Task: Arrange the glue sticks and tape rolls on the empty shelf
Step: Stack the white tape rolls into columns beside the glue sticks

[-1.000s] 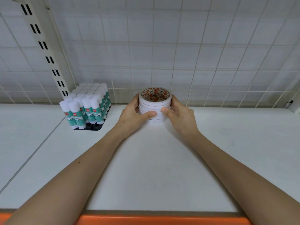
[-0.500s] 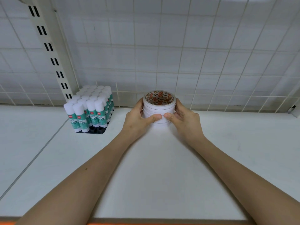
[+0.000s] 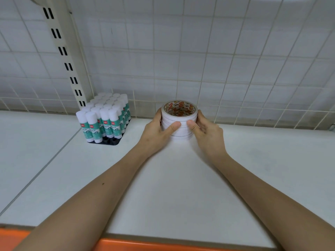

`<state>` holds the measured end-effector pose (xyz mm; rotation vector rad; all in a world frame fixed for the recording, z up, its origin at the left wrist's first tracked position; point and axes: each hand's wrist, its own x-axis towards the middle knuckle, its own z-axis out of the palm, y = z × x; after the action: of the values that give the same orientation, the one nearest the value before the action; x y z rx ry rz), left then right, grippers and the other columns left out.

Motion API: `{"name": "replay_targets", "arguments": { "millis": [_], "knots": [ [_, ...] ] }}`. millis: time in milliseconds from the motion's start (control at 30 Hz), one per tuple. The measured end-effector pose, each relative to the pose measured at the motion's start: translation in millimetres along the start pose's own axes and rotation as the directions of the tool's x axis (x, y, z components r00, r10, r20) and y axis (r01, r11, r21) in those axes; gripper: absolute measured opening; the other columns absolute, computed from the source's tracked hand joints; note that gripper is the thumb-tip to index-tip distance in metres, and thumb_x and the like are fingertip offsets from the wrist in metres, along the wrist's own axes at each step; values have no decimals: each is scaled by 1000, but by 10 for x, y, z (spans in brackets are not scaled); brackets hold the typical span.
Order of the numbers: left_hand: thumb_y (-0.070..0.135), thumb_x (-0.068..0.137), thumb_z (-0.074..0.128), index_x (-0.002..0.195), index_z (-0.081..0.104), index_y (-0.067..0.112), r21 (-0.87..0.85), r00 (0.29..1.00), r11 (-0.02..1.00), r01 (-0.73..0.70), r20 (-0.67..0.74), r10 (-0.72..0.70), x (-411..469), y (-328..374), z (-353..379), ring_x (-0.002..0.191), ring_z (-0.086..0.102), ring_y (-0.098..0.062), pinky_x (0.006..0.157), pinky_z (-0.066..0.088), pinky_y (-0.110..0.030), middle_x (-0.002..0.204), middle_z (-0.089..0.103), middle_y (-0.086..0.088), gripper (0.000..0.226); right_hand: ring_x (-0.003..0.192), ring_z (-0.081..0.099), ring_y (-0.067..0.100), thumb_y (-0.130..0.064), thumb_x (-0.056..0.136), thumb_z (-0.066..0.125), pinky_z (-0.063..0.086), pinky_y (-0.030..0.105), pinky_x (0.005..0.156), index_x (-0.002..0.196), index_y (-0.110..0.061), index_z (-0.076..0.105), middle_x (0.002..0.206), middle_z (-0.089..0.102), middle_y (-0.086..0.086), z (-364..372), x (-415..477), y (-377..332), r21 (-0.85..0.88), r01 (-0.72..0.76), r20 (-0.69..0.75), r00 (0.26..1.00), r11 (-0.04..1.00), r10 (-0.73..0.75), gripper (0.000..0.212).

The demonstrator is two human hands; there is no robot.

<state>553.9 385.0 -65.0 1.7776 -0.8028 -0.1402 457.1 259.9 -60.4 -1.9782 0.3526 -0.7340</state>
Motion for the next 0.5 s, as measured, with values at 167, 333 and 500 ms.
{"name": "replay_targets", "arguments": {
  "millis": [167, 333, 500],
  "knots": [
    [41, 84, 61, 139, 33, 23, 104, 997, 992, 78, 22, -80, -50, 167, -18, 123, 48, -12, 96, 34, -17, 124, 51, 13, 64, 104, 60, 24, -32, 92, 50, 41, 15, 75, 138, -16, 38, 107, 66, 13, 43, 1, -11, -35, -21, 3, 1000, 999, 21, 50],
    [47, 88, 51, 148, 4, 11, 247, 961, 929, 276, -88, -262, -288, 544, 21, 141, 22, -22, 107, 23, -25, 154, 19, -6, 83, 123, 45, 27, -38, 93, 44, 35, 24, 95, 145, -9, 11, 118, 55, 12, -211, -67, -140, -202, -16, 200, 978, 979, 57, 69],
    [28, 89, 57, 143, 26, 9, 254, 926, 919, 301, -309, -218, -828, 885, 471, 133, 35, -25, 105, 26, -27, 147, 35, -8, 64, 137, 30, 17, -38, 92, 46, 20, 23, 110, 142, -16, 29, 148, 33, 5, -922, -363, -161, -257, 33, 322, 945, 966, 53, 58]
  ]
}}
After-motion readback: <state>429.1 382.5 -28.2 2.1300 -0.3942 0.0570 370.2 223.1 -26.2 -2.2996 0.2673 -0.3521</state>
